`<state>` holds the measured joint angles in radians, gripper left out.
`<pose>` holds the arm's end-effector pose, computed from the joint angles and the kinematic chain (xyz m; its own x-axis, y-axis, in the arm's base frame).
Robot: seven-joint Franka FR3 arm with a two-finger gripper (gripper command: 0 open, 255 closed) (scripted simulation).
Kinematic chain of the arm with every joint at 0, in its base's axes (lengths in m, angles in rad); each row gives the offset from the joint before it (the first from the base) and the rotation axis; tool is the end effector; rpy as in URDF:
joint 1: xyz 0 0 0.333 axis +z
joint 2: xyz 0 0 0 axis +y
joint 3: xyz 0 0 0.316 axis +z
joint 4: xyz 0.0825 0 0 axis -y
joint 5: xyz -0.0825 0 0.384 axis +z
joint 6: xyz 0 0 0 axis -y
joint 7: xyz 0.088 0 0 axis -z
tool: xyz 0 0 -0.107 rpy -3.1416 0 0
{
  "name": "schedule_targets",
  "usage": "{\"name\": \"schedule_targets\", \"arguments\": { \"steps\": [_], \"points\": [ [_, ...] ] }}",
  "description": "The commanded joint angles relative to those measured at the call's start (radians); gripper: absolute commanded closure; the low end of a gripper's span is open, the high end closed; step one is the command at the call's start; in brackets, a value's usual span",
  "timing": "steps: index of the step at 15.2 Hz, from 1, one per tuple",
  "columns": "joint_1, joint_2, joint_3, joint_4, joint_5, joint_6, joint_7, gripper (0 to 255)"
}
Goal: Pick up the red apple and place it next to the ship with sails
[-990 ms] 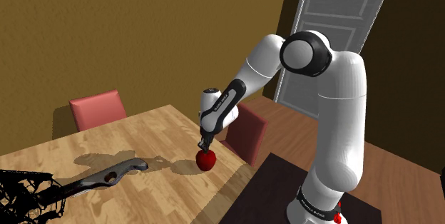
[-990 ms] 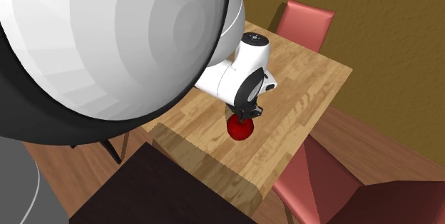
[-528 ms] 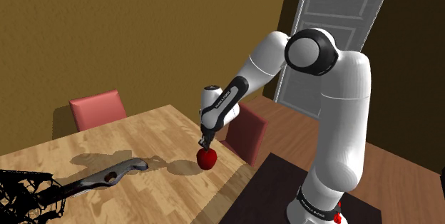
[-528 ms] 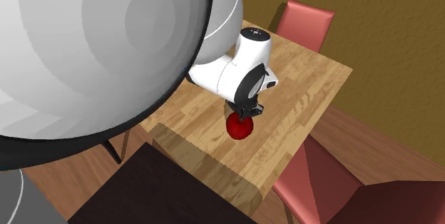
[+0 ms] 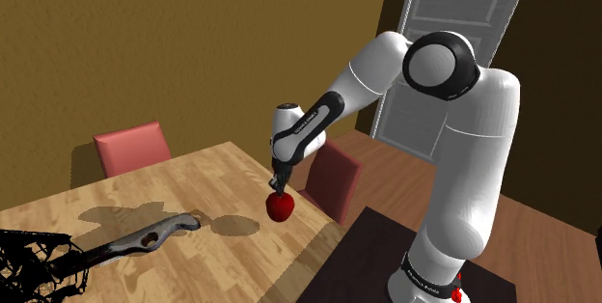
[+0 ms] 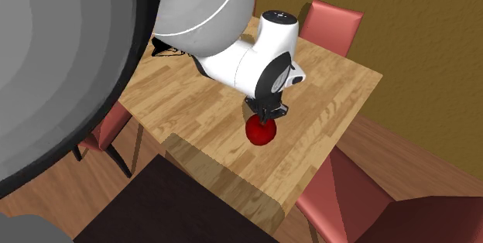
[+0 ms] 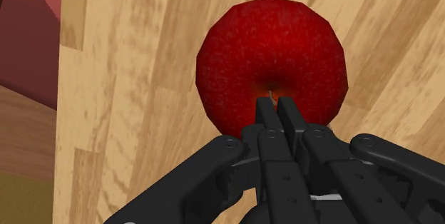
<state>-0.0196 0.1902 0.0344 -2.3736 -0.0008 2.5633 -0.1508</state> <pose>0.5075 0.0078 0.2441 0.9863 0.1649 0.0005 0.1649 -0.9863 -0.0060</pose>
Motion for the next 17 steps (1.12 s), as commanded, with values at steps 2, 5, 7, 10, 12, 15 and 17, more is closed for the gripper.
{"name": "schedule_targets", "arguments": {
  "steps": [2, 5, 7, 10, 12, 15, 17],
  "points": [
    [0.000, -0.035, 0.001, 0.003, 0.002, -0.038, -0.001, 255],
    [-0.001, -0.069, 0.001, 0.008, 0.004, -0.078, -0.002, 255],
    [-0.001, -0.091, 0.001, 0.013, 0.005, -0.104, -0.003, 255],
    [-0.001, -0.122, 0.002, 0.022, 0.006, -0.144, -0.003, 255],
    [-0.001, -0.142, 0.002, 0.029, 0.007, -0.171, -0.004, 255],
    [-0.001, -0.170, 0.002, 0.041, 0.008, -0.212, -0.005, 255],
    [-0.001, -0.188, 0.002, 0.050, 0.009, -0.239, -0.005, 255]
  ]
}}
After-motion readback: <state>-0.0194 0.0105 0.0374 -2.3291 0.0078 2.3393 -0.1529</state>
